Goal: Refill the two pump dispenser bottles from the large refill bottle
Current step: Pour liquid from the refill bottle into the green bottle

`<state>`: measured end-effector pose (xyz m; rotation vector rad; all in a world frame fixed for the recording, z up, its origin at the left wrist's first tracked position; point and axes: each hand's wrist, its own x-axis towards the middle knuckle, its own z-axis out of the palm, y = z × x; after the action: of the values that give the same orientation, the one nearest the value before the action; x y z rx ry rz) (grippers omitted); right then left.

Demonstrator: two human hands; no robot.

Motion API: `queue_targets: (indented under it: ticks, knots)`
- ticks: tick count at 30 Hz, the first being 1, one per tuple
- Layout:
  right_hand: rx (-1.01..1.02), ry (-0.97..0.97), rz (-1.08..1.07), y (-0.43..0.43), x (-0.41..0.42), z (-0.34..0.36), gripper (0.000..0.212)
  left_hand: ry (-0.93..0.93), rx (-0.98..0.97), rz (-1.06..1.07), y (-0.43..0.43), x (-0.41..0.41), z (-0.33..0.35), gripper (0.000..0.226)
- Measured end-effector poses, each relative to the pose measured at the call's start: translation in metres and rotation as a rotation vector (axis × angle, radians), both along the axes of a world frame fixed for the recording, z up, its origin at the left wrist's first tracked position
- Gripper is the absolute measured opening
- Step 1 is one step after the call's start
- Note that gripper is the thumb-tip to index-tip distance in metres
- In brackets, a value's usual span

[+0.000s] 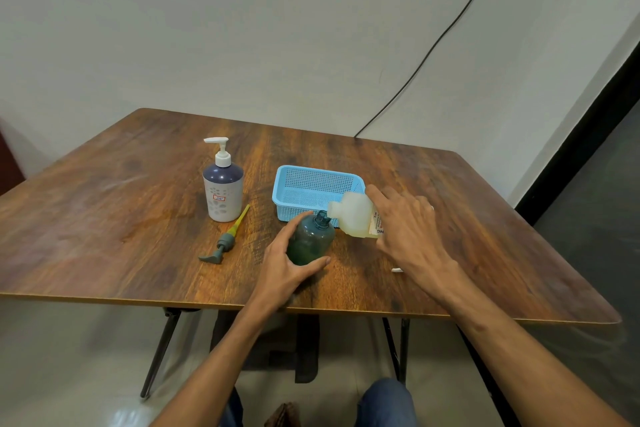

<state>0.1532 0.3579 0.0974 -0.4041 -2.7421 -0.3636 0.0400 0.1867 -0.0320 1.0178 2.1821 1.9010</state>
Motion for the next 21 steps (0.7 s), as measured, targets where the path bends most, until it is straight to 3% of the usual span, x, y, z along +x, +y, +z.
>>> queue_targets:
  ticks: [21]
  knots:
    - [-0.009,-0.017,-0.007,-0.0012,0.0013,0.0016,0.086,-0.001,0.005,0.0,0.001,0.0011,0.0017,0.085]
